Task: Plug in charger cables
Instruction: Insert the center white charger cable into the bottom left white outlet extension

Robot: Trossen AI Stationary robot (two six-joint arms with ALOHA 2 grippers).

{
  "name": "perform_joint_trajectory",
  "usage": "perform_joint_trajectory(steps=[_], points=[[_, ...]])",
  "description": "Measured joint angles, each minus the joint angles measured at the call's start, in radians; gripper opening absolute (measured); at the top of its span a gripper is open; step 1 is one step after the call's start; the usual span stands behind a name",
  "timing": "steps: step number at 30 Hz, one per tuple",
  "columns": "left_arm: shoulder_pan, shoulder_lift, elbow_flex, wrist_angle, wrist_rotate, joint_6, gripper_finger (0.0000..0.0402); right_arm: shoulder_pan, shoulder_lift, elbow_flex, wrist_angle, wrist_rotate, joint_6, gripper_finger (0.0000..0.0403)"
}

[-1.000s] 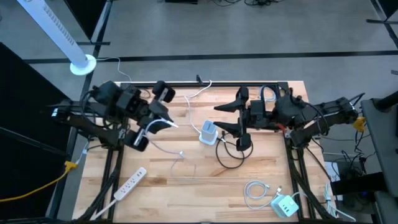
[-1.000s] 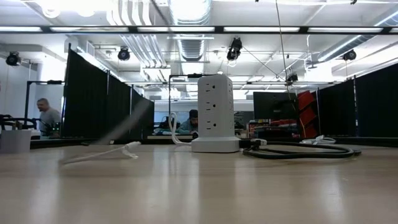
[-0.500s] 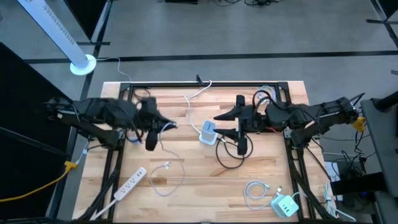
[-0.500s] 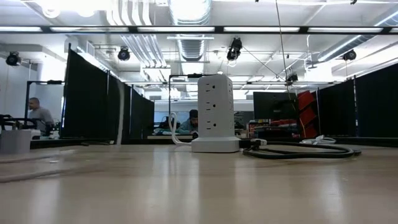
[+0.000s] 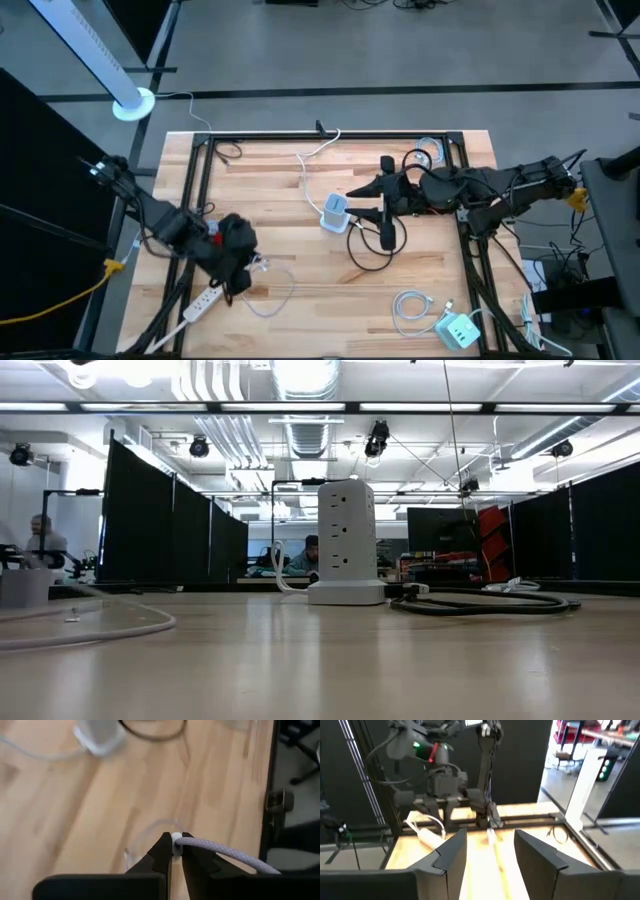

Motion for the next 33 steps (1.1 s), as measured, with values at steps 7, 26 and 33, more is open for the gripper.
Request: perform_joint_trajectory(steps=[7, 26, 33], points=[[-0.049, -0.048, -0.156, 0.0, 0.009, -0.479, 0.0018, 0.0, 0.003, 0.0, -0.073, 0.0, 0.091, 0.0125], [-0.195, 0.273, -0.236, -0.06, 0.137, -1.251, 0.0018, 0.0, 0.004, 0.0, -0.16, 0.0, 0.059, 0.0075], [-0.207, 0.414, -0.118, -0.156, 0.053, -1.237, 0.0018, 0.0, 0.004, 0.0, -0.158, -0.001, 0.068, 0.0058]])
